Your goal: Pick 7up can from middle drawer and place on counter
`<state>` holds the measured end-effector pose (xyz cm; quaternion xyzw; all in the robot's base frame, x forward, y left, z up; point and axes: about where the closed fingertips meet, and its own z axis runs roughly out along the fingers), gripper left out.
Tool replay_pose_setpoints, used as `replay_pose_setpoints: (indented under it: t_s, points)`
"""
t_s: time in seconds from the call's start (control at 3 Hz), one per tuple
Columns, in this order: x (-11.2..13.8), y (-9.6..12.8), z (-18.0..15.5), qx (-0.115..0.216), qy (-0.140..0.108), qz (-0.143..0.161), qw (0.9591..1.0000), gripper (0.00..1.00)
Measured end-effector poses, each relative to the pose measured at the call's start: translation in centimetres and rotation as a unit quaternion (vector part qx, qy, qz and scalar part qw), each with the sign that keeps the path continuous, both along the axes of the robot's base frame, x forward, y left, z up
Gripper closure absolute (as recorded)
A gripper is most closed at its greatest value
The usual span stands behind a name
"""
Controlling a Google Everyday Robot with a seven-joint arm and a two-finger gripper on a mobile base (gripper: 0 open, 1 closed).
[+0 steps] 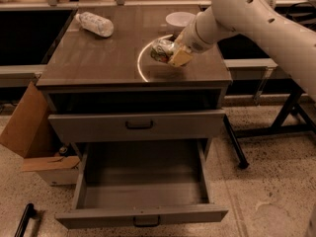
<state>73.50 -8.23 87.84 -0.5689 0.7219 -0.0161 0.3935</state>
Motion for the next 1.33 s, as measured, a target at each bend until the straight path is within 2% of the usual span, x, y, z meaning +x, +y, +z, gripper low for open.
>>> replay_pose_setpoints:
  t_s: [0.33, 1.33]
  points:
    - [1.9, -0.1, -0.5, 0.02, 0.018, -0.016, 0.9995, 0.83]
    - [5.4, 0.5, -2.0, 0.031, 0.055, -0.022, 0.9978, 0.13]
